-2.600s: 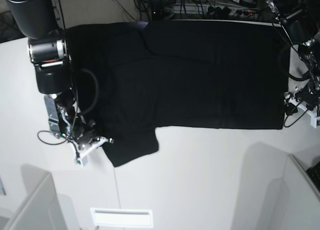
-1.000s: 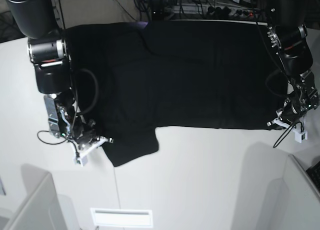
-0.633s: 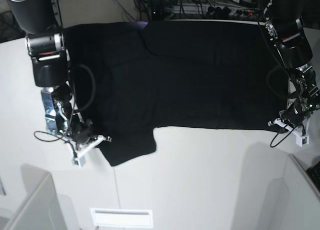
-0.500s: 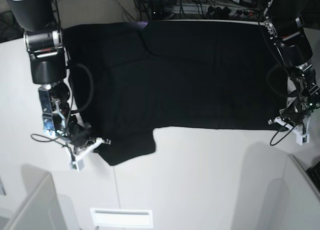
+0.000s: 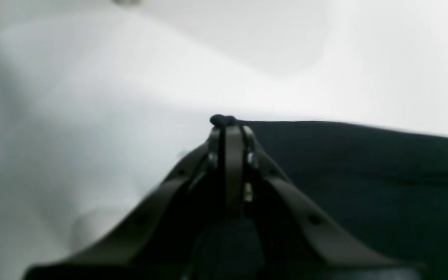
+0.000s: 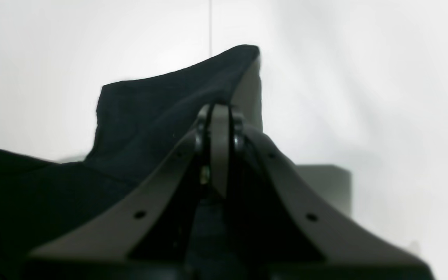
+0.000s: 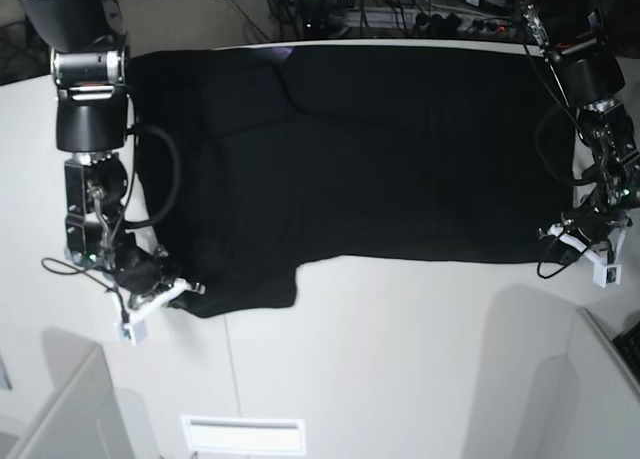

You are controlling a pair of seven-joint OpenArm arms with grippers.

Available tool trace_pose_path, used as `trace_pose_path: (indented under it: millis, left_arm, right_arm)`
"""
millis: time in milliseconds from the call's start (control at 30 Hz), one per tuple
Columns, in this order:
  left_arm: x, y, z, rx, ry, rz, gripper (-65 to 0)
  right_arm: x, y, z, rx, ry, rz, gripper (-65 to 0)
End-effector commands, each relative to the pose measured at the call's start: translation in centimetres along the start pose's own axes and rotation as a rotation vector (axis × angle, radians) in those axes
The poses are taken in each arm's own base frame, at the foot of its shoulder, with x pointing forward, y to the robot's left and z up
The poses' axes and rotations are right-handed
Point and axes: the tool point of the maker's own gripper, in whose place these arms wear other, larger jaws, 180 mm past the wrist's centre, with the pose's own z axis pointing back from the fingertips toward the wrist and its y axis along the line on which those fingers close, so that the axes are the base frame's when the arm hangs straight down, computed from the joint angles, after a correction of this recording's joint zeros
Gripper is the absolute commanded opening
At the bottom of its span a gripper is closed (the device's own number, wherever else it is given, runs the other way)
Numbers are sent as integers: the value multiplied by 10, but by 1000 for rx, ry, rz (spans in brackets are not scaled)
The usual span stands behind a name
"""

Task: Fold the T-shirt properly
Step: 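Lift the hem and fold it over toward the folded edge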

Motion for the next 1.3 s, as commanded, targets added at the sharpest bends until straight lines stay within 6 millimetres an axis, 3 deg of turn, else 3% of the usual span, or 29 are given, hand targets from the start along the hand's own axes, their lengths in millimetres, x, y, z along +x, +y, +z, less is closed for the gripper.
trace_pose_path:
  millis: [0, 200, 367, 567, 733, 933, 1133, 1267]
  left_arm:
    - [19, 8, 10, 5, -64, 5, -650]
    - [16, 25, 28, 18, -60, 79, -650]
    - [19, 22, 39, 25, -70, 40, -650]
    - [18, 19, 44, 24, -71, 19, -650]
    - [6, 19, 47, 28, -46, 9, -650]
    - [11, 11, 60, 28, -72, -51, -650]
    - [16, 21, 79, 69, -124, -27, -650]
    - [4, 22, 79, 70, -100, -25, -650]
  right_arm:
    - [24, 1, 7, 8, -64, 14, -650]
    - [12, -1, 9, 5, -52, 8, -650]
    - [-1, -12, 13, -9, -46, -28, -650]
    - [-3, -13, 28, -8, -37, -37, -650]
    - [-9, -14, 40, -11, -33, -41, -650]
    - [-19, -21, 57, -24, -18, -56, -650]
    - [-27, -27, 79, -43, -2, -57, -650]
    - [-40, -29, 89, -52, 21, -66, -650]
